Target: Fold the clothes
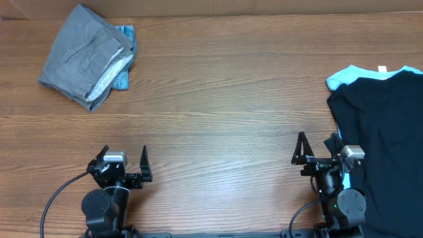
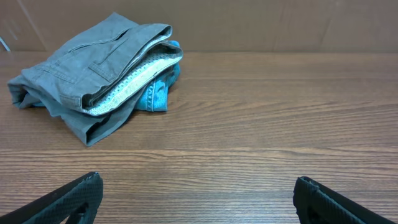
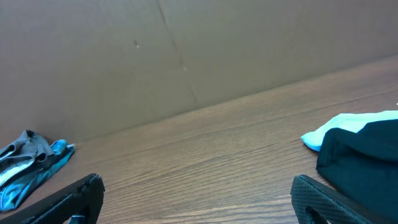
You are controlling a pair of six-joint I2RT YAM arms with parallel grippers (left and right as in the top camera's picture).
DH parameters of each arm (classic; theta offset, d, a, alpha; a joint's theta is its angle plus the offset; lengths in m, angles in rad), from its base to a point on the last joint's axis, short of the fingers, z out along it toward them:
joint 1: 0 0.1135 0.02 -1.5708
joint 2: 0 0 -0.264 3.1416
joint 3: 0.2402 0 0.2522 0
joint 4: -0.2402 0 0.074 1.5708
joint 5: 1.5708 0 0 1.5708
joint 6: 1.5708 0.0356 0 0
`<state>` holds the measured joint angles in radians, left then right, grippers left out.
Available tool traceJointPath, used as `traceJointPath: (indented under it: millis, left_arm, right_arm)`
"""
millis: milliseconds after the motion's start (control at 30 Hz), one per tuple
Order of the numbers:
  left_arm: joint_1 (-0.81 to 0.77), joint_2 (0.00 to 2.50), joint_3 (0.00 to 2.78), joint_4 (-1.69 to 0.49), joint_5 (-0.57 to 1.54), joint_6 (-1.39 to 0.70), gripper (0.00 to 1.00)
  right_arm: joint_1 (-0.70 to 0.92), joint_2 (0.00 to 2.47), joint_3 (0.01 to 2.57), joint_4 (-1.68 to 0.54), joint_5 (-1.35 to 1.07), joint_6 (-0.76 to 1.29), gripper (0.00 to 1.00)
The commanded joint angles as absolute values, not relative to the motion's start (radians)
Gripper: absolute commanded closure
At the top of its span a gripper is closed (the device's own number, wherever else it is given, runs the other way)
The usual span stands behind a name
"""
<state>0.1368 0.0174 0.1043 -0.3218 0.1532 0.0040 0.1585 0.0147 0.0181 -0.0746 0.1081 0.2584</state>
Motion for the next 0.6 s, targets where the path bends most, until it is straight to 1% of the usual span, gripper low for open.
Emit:
traceJointPath:
  millis: [0,67,233,567]
  left_arm:
    - [0.129,0.004,0.098,-0.317,0.150,0.023,0.00]
    - [0.128,0.004,0.098,-0.317,0.150,0.023,0.00]
    - [0.128,0.004,0.098,-0.317,0.150,0.023,0.00]
    - [0.128,0.004,0.098,-0.317,0.150,0.023,0.00]
  right_arm:
    - [0.156,0.003,0.008,-0.068,0.107,0.262,0.00]
    - [0.157,0.003,0.008,-0.069,0.108,0.262,0.00]
    - [0.237,0.003,0.008,-0.069,0.111,0.262,0.00]
    - [0.243,0.003,0.008,-0.069,0.111,0.262,0.00]
